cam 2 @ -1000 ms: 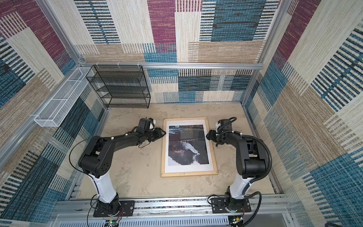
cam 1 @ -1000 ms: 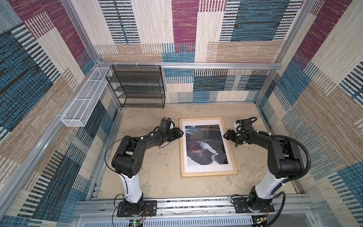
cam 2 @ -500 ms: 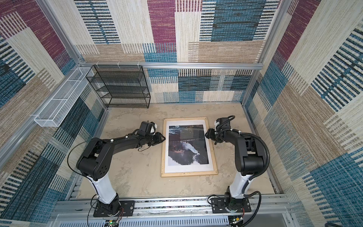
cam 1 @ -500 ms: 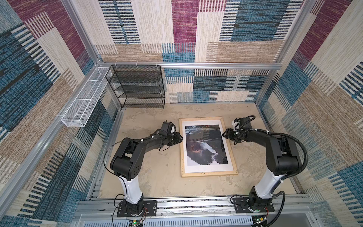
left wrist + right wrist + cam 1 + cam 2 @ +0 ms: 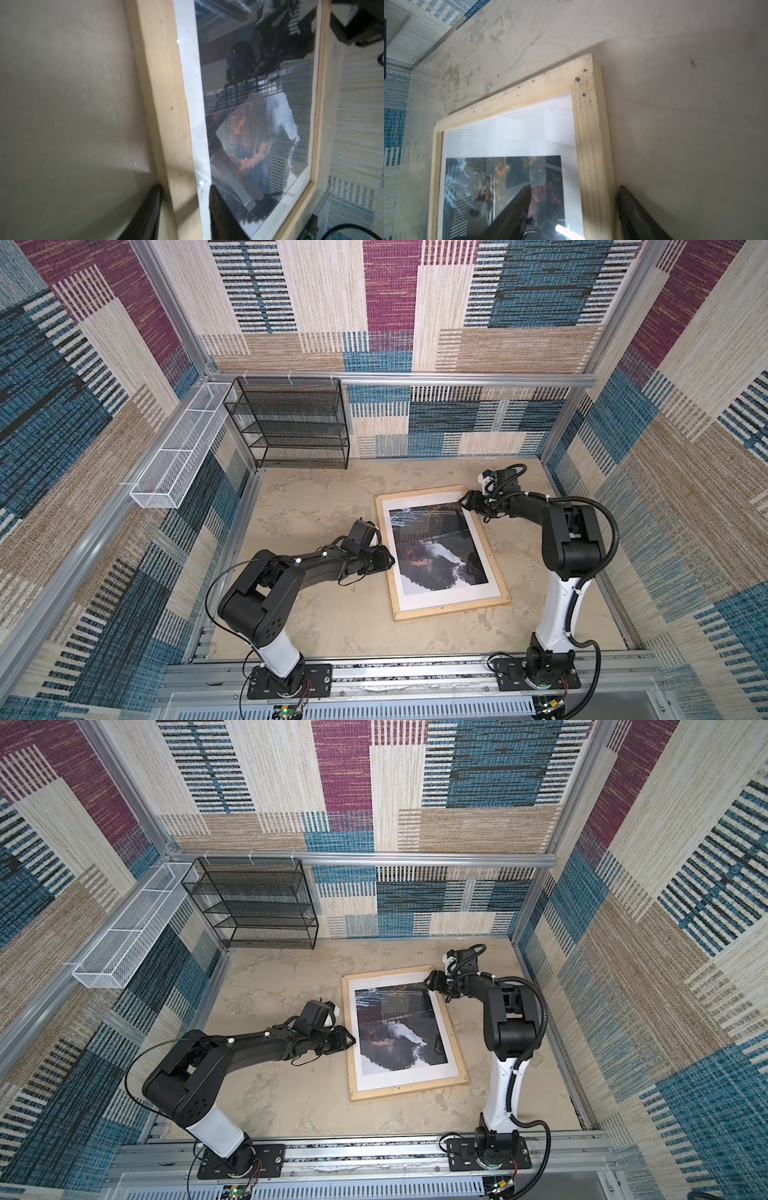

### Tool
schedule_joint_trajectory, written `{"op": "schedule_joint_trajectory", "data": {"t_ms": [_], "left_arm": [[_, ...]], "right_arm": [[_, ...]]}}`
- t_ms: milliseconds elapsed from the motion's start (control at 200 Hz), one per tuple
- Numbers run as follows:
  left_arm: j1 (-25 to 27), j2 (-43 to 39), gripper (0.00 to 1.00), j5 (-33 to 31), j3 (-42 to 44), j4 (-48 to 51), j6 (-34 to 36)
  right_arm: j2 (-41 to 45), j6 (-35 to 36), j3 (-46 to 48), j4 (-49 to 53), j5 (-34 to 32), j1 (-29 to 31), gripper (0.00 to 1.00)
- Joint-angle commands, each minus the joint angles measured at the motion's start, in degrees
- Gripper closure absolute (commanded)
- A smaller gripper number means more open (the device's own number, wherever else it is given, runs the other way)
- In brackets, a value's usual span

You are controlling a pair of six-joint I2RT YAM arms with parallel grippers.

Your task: Put the photo into the frame

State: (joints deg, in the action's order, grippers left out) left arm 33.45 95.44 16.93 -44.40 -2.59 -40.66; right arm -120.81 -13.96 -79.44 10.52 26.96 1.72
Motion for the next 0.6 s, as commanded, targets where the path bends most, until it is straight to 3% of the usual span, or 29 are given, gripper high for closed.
{"op": "schedule_joint_trajectory", "data": {"t_ms": [0,346,596], "left_arm": [[2.18,-0.84,0.59,0.09,1.09,1.45,-2.52],[7.94,-4.40,0.60,-1.96,4.68,2.21,-6.07],[12.49,-5.78,0.60,-2.44,4.46,2.15,-5.65]], "right_arm": [[-4.35,1.59,-5.44,5.24,2.64,2.13,0.32],[-16.01,4.06,-23.72,12.01,5.39,10.63,0.32],[-18.47,5.78,-27.29,13.51,8.73,16.80,0.31]]}}
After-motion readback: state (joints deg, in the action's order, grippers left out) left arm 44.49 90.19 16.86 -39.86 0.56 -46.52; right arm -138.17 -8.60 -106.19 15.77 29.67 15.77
